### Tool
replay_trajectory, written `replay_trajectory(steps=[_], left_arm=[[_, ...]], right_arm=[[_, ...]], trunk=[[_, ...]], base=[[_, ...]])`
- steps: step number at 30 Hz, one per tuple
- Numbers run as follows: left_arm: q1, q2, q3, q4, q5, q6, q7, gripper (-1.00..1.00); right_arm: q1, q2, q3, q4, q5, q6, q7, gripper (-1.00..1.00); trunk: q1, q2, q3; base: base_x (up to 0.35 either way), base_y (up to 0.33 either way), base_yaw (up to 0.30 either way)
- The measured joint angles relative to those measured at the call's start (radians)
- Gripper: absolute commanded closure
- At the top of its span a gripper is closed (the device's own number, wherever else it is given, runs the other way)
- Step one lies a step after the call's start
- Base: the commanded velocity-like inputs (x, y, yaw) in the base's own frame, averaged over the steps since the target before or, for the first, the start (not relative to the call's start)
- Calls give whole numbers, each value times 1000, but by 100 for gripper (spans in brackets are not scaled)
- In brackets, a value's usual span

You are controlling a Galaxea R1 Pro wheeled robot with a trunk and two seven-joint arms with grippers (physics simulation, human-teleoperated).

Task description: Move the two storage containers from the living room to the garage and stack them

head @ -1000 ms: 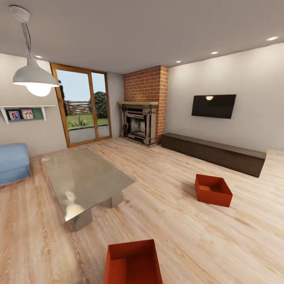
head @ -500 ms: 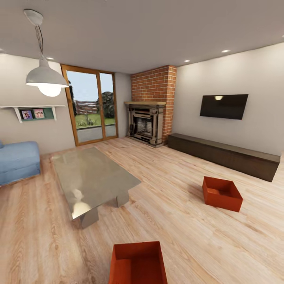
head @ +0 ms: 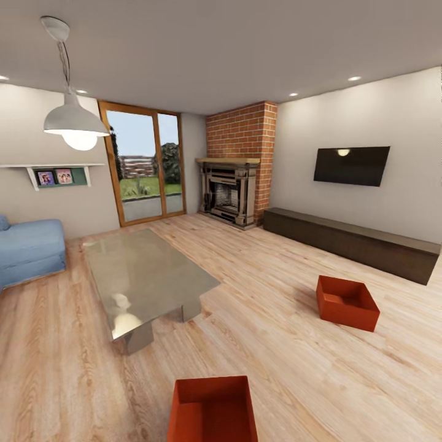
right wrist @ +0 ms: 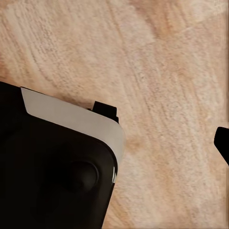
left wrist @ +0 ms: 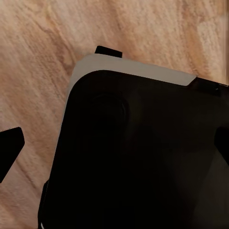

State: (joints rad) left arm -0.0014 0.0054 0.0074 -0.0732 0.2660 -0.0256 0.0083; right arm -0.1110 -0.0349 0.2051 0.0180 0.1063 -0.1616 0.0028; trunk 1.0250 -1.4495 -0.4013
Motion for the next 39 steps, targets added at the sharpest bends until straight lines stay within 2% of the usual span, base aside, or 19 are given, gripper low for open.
replay_trajectory(steps=[25,39], left_arm=[[0,0,0,0,0,0,0,-100],[0,-1,0,0,0,0,0,-100]], right_arm=[[0,-3,1,0,2,-4,0,-100],[0,0,1,0,1,-1,0,-100]], trunk=[[0,0,0],[0,0,0]], base=[[0,-4,0],[0,90,0]])
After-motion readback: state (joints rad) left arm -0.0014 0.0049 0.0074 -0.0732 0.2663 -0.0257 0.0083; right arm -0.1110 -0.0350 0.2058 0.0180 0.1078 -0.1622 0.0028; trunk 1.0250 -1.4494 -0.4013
